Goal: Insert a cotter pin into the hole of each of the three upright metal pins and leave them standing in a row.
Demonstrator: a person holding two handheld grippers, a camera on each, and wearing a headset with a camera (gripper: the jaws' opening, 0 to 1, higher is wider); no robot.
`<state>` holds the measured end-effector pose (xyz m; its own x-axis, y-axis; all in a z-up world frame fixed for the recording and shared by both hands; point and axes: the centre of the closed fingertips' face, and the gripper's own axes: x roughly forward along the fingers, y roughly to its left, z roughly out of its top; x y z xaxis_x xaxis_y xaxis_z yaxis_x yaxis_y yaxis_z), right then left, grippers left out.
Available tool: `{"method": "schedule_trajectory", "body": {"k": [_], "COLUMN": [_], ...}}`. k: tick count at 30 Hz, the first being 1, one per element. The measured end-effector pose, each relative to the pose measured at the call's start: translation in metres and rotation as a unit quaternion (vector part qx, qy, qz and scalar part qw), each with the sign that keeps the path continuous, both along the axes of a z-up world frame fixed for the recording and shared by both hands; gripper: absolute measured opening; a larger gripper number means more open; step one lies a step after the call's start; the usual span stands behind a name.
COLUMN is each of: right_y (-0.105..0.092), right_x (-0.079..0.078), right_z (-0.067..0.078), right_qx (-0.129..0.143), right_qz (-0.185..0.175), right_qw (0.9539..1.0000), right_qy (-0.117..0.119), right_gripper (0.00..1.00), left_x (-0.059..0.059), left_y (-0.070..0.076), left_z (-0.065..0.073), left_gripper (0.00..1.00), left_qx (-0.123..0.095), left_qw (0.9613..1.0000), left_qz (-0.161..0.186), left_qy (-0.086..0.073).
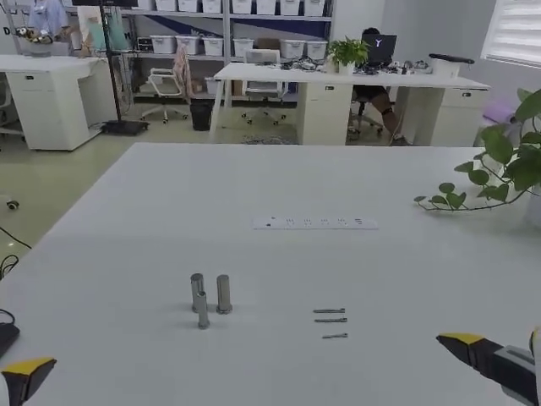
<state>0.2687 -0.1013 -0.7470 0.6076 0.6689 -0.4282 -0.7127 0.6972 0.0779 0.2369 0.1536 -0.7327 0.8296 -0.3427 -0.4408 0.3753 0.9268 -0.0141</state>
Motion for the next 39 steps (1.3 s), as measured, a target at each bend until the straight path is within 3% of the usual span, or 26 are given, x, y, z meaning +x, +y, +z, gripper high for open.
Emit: {"method": "schedule_trajectory", "body": {"k": [11, 17, 28, 33, 39], "right_y": [0.003, 0.006, 0.012, 0.010, 0.009], "right_x": [0.002, 0.005, 0.008, 0.014, 0.020], "right_z": [0.004, 0.007, 0.001, 0.002, 0.000], "right_qx": [0.006, 0.011, 0.001, 0.001, 0.003], "right_qz": [0.007, 0.013, 0.031, 0.030, 0.027], "right_qw": [1.0000, 0.9998, 0.9995, 0.9996, 0.9996], "right_qy": [0.001, -0.001, 0.007, 0.003, 0.004], "right_gripper": [0.94, 0.91, 0.87, 0.83, 0.80], "left_x": [0.015, 0.031, 0.070, 0.088, 0.110], "left_y": [0.003, 0.004, -0.002, -0.006, -0.008], "left_z": [0.000, -0.003, -0.006, -0.006, -0.013], "left_gripper": [0.77, 0.61, 0.54, 0.47, 0.44], "left_qx": [0.001, 0.011, 0.013, 0.002, -0.031], "left_qw": [1.0000, 0.9998, 0.9995, 0.9992, 0.9990], "left_qz": [0.000, -0.009, -0.022, -0.027, -0.019], "left_qy": [-0.009, -0.013, -0.021, -0.031, -0.025]}}
